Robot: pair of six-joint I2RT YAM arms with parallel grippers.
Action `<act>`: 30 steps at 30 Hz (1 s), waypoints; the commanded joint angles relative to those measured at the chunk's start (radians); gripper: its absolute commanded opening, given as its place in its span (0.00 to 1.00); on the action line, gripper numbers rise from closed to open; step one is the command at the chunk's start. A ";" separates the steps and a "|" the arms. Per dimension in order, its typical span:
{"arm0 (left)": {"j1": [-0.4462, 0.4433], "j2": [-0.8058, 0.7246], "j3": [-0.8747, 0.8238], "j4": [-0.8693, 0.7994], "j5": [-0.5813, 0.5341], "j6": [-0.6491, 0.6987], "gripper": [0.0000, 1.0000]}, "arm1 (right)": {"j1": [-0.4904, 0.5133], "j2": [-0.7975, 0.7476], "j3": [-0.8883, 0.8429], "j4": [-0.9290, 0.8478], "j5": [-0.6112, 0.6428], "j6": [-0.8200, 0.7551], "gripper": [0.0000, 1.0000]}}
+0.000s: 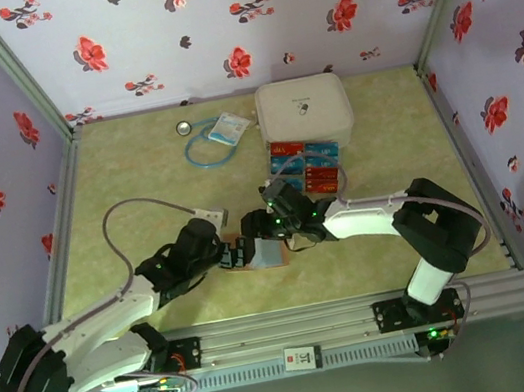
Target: Put the credit cards into the card holder
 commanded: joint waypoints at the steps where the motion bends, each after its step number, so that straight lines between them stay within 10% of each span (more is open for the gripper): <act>1: 0.041 -0.070 -0.005 0.008 -0.039 -0.045 1.00 | 0.033 0.020 0.031 -0.067 -0.010 -0.006 0.48; 20: 0.124 -0.130 -0.034 -0.025 -0.046 -0.111 1.00 | 0.067 0.224 0.163 -0.040 -0.025 -0.007 0.47; 30: 0.136 -0.121 -0.019 -0.054 -0.044 -0.118 1.00 | 0.028 0.088 0.240 -0.267 0.008 -0.159 0.48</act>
